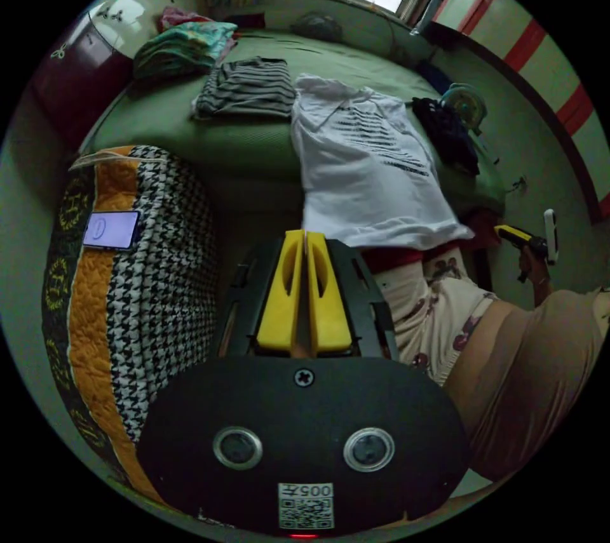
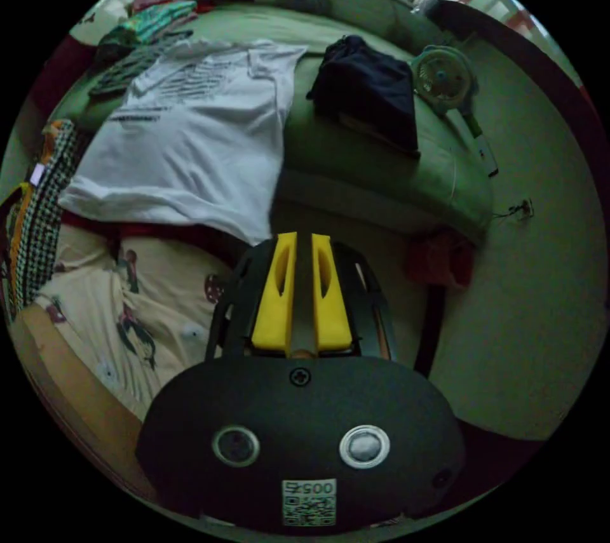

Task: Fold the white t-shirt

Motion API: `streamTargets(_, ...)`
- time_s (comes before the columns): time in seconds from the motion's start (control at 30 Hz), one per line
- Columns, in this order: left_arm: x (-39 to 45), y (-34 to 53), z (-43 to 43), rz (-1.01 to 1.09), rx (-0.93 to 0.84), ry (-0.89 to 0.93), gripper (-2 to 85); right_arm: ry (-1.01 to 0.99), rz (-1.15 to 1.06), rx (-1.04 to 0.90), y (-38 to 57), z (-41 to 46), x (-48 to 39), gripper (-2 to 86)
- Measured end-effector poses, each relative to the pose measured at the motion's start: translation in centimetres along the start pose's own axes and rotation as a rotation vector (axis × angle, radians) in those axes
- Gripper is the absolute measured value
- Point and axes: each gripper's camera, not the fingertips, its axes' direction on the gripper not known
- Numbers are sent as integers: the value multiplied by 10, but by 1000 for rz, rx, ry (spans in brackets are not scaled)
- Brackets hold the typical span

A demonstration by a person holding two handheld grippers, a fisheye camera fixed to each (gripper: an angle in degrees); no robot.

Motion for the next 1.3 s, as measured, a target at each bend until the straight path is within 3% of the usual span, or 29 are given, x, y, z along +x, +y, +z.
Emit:
streamTargets(0.13, -8, -39, 13, 15, 17, -13, 24, -78, 9, 85, -59, -1, 8, 49)
streamTargets(0.4, -1, -223, 89, 97, 111, 8, 78, -78, -68, 259, -246, 27, -6, 53)
streamTargets(0.73, -2, -419, 202, 71, 91, -56, 141, -182, 19, 229, -497, 106, 24, 92)
streamTargets(0.97, -6, -478, 285, 44, -76, -22, 115, -61, 98, 76, -573, 171, 38, 93)
streamTargets(1.1, -10, -484, 286, 60, 12, 14, 48, -93, 50, 173, -580, 171, 36, 2)
streamTargets(1.2, -13, -492, 278, 27, 96, -104, 21, -41, 125, 253, -588, 164, 46, -10)
streamTargets(1.3, -14, -503, 287, 22, 105, -162, 18, -86, 214, 216, -600, 174, 60, -7)
